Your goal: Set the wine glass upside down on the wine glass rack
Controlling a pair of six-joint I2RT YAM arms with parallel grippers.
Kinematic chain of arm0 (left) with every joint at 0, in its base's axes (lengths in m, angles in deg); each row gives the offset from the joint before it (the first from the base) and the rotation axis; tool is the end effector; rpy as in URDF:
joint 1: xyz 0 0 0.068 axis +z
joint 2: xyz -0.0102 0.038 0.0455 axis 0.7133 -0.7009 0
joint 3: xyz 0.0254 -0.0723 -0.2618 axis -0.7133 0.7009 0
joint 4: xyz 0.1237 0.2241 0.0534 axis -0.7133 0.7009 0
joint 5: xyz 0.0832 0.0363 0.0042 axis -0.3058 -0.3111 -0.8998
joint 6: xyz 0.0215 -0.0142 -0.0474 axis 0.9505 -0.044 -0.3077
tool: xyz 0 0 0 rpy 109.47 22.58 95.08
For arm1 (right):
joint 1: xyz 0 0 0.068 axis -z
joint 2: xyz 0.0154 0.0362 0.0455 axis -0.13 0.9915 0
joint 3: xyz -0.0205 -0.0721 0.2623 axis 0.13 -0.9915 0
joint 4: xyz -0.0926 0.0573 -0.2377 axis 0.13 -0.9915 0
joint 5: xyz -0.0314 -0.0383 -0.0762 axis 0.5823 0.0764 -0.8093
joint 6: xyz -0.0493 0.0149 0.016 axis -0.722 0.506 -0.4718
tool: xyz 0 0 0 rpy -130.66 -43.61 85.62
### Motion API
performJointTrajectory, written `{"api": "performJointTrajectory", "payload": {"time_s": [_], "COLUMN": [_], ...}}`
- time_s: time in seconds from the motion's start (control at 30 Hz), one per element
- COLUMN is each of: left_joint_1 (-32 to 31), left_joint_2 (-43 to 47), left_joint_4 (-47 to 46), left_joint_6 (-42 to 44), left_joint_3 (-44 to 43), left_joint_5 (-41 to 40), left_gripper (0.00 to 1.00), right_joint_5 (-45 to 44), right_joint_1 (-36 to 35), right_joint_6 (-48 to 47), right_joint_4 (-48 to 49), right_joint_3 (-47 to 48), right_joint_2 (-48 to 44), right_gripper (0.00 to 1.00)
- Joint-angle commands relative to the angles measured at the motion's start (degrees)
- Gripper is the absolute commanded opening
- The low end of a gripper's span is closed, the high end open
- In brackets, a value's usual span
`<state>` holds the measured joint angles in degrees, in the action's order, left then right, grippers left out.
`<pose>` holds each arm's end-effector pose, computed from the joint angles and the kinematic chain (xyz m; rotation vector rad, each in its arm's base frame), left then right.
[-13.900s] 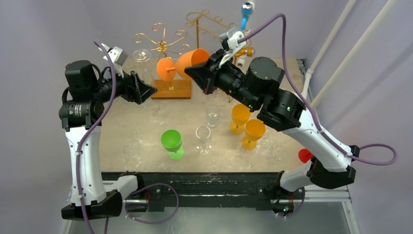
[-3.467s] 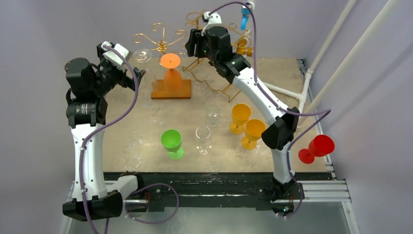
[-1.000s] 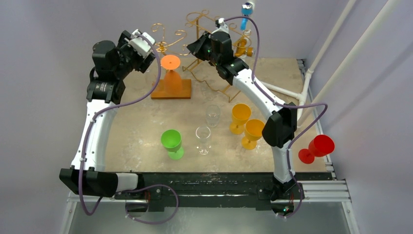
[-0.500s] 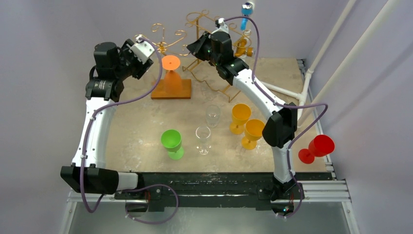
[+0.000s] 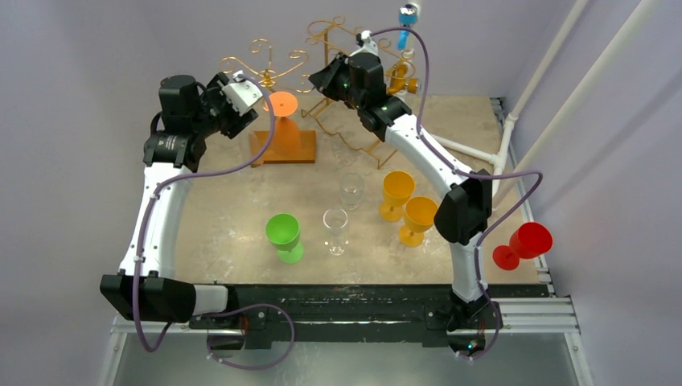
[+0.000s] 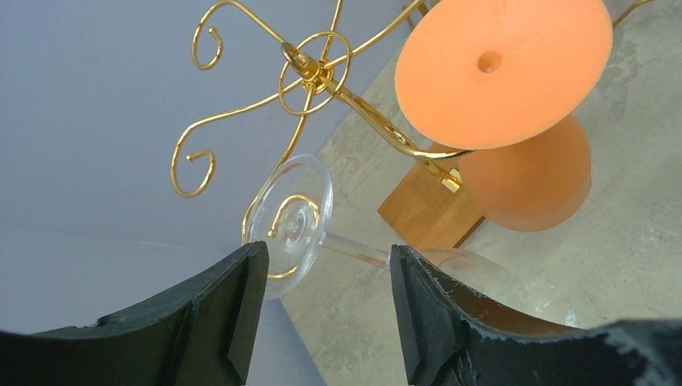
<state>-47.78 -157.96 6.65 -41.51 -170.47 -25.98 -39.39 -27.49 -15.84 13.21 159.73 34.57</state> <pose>0.2826 -0.0229 0.4376 0.9432 1.6533 0.1691 0.4077 0.2829 0.4034 0.2113 1.7626 1.0109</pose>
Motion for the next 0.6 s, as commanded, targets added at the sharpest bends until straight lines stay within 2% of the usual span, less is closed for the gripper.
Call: {"api": "performJointTrajectory", "payload": {"time_s": [0.0, 0.13, 0.27, 0.4, 0.47, 0.57], "left_joint_1": [0.1, 0.1, 0.1, 0.1, 0.1, -0.1], "left_joint_2": [1.6, 1.2, -2.3, -11.7, -17.3, -25.1], "left_joint_4": [-1.7, -1.4, -4.3, -4.1, -1.9, 0.2], "left_joint_6": [-2.0, -7.0, -16.4, -21.8, -24.3, -26.2], "left_joint_3": [-0.8, -5.0, -11.9, -21.8, -29.9, -39.0], "left_joint_5": [3.4, 5.6, 7.3, 8.5, 8.5, 6.0], "left_gripper": [0.62, 0.64, 0.62, 0.56, 0.52, 0.48], "right_joint_5": [1.4, 1.2, 1.2, 1.2, 1.3, 1.5], "right_joint_1": [-0.6, -0.6, -0.7, -0.7, -0.7, -0.6], "right_joint_6": [-0.6, -0.7, -0.6, -0.2, 0.1, 0.4], "right_joint_4": [-0.3, 0.1, 0.1, -0.1, -0.1, 0.0], "right_joint_3": [-1.6, -2.3, -2.2, -1.7, -1.8, -1.8], "right_joint_2": [-3.4, -4.0, -4.0, -3.8, -3.8, -3.9], "right_gripper": [0.12, 0.12, 0.11, 0.11, 0.11, 0.11]}}
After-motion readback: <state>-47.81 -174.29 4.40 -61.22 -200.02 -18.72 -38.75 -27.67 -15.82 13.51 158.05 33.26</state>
